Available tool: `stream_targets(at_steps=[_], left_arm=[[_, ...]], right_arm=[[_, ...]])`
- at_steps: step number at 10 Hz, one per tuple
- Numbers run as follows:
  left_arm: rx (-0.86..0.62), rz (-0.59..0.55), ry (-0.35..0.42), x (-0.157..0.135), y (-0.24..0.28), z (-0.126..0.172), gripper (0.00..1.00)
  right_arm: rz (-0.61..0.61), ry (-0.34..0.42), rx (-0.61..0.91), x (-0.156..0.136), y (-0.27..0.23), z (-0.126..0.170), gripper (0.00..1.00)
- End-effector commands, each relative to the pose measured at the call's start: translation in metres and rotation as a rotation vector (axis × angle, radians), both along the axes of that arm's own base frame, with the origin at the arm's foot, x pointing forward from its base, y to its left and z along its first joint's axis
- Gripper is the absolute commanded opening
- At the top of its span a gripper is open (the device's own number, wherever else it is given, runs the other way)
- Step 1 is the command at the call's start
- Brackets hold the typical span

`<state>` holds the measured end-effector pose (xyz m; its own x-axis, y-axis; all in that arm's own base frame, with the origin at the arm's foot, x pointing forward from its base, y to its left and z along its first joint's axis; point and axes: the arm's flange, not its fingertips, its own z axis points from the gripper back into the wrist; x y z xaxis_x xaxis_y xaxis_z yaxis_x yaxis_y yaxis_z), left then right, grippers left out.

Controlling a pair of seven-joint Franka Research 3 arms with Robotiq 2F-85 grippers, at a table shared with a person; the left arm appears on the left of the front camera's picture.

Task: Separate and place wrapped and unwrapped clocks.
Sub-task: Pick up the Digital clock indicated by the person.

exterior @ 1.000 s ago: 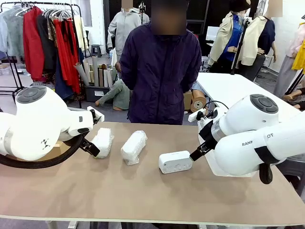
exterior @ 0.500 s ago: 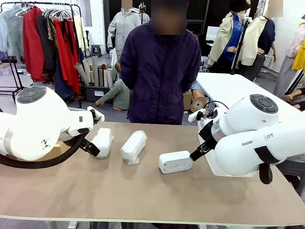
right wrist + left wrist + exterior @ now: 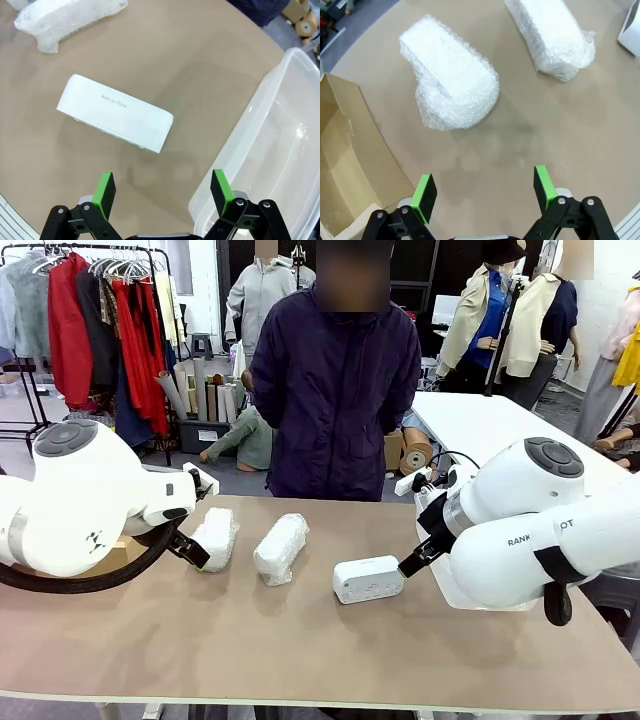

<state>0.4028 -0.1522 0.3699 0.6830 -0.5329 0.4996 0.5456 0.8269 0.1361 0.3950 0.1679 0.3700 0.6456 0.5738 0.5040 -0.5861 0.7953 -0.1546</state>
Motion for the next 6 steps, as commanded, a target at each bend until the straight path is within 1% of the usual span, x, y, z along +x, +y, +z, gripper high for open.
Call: stream_targets(at_steps=[1,6], left_arm=[[0.0,0.001,0.0,0.0001,0.0004,0.0002,1.0],[0.0,0.001,0.0,0.0001,0.0004,0.0002,1.0]], right_arm=[[0.0,0.0,0.001,0.0,-0.0001,0.0003,1.0],[0.0,0.0,0.001,0.0,-0.0001,0.0003,1.0]])
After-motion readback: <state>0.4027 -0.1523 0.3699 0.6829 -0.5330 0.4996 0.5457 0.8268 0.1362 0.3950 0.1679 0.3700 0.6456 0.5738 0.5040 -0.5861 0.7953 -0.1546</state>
